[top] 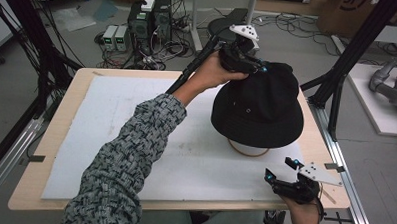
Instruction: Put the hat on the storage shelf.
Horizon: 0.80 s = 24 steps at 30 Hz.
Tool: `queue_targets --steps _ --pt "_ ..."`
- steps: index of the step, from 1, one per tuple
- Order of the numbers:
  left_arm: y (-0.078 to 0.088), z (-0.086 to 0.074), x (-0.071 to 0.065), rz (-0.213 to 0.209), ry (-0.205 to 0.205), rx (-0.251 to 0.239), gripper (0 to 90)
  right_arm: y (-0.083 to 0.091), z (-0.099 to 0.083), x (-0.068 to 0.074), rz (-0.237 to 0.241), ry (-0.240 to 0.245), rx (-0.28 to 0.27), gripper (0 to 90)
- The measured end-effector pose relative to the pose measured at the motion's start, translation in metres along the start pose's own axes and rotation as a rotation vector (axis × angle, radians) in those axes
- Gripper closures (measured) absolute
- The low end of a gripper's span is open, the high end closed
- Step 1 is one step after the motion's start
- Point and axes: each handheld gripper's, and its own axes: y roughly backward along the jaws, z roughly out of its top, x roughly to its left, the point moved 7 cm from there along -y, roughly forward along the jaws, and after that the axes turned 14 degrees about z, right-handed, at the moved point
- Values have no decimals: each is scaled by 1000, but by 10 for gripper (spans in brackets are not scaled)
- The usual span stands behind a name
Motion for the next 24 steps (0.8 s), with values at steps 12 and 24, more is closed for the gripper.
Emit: queue_targets --steps 12,24 --pt "-5 -13 -4 -2 -36 77 808 -1 1 -1 2 10 -3 122" --pt "-8 -22 -5 -8 -49 111 769 -2 1 0 6 -1 0 122"
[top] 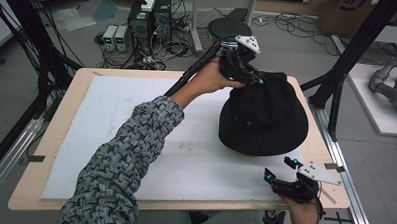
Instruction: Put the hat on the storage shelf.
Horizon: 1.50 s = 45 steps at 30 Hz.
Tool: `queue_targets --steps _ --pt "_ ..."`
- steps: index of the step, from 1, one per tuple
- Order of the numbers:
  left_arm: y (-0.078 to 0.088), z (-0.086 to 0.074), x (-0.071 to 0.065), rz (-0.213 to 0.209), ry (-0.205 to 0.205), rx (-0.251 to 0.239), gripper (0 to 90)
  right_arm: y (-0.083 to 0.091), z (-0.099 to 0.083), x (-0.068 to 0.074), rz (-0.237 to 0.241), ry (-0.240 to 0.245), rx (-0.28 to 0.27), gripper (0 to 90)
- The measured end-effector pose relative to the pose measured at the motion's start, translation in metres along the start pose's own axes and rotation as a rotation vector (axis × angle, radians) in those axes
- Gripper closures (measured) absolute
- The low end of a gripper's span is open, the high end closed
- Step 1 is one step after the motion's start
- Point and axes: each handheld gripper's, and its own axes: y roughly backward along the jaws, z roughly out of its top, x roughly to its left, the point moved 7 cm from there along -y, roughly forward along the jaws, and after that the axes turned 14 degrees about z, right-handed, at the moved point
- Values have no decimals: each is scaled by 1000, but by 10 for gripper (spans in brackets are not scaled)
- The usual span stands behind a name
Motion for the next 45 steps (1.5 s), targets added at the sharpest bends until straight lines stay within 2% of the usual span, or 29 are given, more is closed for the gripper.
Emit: queue_targets --steps 4,11,14,23,28,33,35,36,39,41,42,43,44,45 --pt "0 -2 0 3 -13 15 731 0 0 0 1 2 1 122" --pt "1 -7 2 3 -12 38 674 0 0 0 1 -1 1 122" --pt "3 -9 4 12 -17 49 622 0 0 0 0 1 2 122" --pt "13 -13 9 16 -10 49 558 -1 0 0 4 5 4 122" --pt "27 -19 15 34 -4 74 512 -1 0 -1 4 5 3 122" --pt "45 -29 25 70 1 96 497 -2 0 0 6 1 4 122" --pt "53 -32 31 101 4 69 496 -3 1 0 6 8 3 122" --pt "59 -35 34 99 27 60 497 -3 1 0 5 8 4 122" --pt "72 -44 43 132 33 98 475 -3 1 -1 1 3 3 122" --pt "82 -49 47 159 40 90 468 -3 1 -1 2 6 6 122" --pt "88 -52 49 179 45 68 469 -4 1 -1 -1 0 5 122" --pt "94 -56 50 180 57 72 471 -5 1 -2 0 4 2 122" --pt "99 -60 52 190 70 100 459 -5 1 -1 3 -3 6 122" --pt "106 -66 54 219 63 125 438 -5 1 -1 4 1 6 122"
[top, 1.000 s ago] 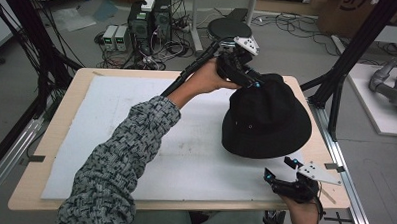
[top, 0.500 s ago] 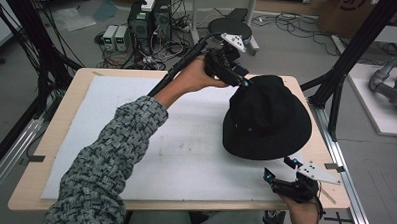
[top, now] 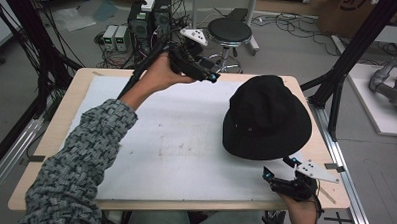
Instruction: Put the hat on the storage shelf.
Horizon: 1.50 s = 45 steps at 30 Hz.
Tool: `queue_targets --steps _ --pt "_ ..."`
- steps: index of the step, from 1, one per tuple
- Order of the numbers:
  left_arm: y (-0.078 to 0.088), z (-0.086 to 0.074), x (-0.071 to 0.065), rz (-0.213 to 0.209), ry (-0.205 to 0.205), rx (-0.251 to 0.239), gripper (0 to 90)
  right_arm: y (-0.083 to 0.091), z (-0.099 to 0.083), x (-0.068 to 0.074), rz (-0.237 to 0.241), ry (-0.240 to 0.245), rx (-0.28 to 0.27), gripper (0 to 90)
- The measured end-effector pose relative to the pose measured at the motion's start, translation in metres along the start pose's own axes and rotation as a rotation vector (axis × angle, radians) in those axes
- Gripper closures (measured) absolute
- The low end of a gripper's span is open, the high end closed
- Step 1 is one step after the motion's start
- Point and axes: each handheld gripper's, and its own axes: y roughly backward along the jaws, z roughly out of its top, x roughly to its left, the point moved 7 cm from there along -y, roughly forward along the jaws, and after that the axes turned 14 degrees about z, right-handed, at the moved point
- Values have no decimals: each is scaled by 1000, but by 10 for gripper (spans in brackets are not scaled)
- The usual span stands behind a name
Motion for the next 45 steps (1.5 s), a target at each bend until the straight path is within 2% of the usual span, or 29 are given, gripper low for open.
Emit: queue_targets --steps 1,2,3,5,10,12,15,16,22,25,28,31,35,39,42,45 --pt "4 -4 2 16 -2 -6 428 0 0 0 0 6 0 122" --pt "11 -8 4 25 15 -29 430 -1 0 0 1 10 0 122" --pt "17 -13 6 16 31 -21 428 -1 1 0 2 9 0 122" --pt "28 -23 10 56 45 -23 397 -1 0 0 5 -2 -3 122" --pt "59 -51 18 112 87 -46 359 -1 1 -1 4 -7 -6 122" --pt "71 -64 20 148 93 -61 339 -2 1 -1 3 -10 -5 122" --pt "85 -86 24 206 98 -56 333 -3 1 0 5 -12 -1 122" --pt "88 -93 24 215 114 -65 330 -3 1 0 6 -15 -1 122" --pt "113 -141 28 338 166 -64 293 -4 1 0 6 -10 -2 122" --pt "123 -161 28 372 207 -83 292 -4 1 -1 6 -7 -4 122" --pt "134 -184 27 434 237 -104 283 -4 1 0 10 -2 -2 122" --pt "144 -208 23 478 286 -135 273 -2 1 0 7 -11 -6 122" --pt "156 -238 21 547 324 -145 265 -1 0 -1 6 -20 -7 122" --pt "163 -261 21 591 363 -145 264 -2 0 -1 8 -20 -5 122" --pt "165 -275 18 629 365 -135 264 -3 0 0 7 -20 -4 122" --pt "165 -288 16 667 368 -151 264 -2 0 -2 1 -22 -3 122"
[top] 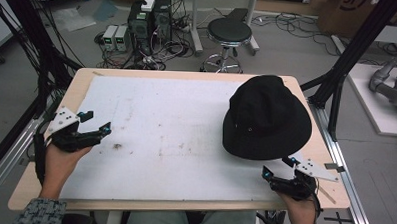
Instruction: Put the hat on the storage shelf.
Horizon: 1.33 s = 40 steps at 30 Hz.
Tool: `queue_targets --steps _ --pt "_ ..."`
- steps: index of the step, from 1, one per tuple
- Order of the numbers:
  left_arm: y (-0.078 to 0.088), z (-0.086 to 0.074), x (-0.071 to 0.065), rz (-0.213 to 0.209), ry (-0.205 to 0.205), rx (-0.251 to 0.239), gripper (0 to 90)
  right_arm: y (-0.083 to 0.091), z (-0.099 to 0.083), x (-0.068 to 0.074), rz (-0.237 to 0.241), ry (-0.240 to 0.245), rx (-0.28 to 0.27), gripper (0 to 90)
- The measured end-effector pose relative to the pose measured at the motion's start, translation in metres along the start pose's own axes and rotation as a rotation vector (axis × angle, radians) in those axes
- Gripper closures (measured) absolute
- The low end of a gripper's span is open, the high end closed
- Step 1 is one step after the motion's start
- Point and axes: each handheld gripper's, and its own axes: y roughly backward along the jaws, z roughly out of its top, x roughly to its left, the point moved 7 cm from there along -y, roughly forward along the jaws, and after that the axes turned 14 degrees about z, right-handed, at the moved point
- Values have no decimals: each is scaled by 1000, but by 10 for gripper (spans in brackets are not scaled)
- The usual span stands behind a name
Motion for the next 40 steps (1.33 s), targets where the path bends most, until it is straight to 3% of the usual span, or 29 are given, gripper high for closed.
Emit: queue_targets --steps 8,40 --pt "-1 -16 1 -1 4 23 264 -1 1 1 2 9 3 121" --pt "-5 -21 -4 -12 -18 25 264 2 1 2 -3 14 2 122"
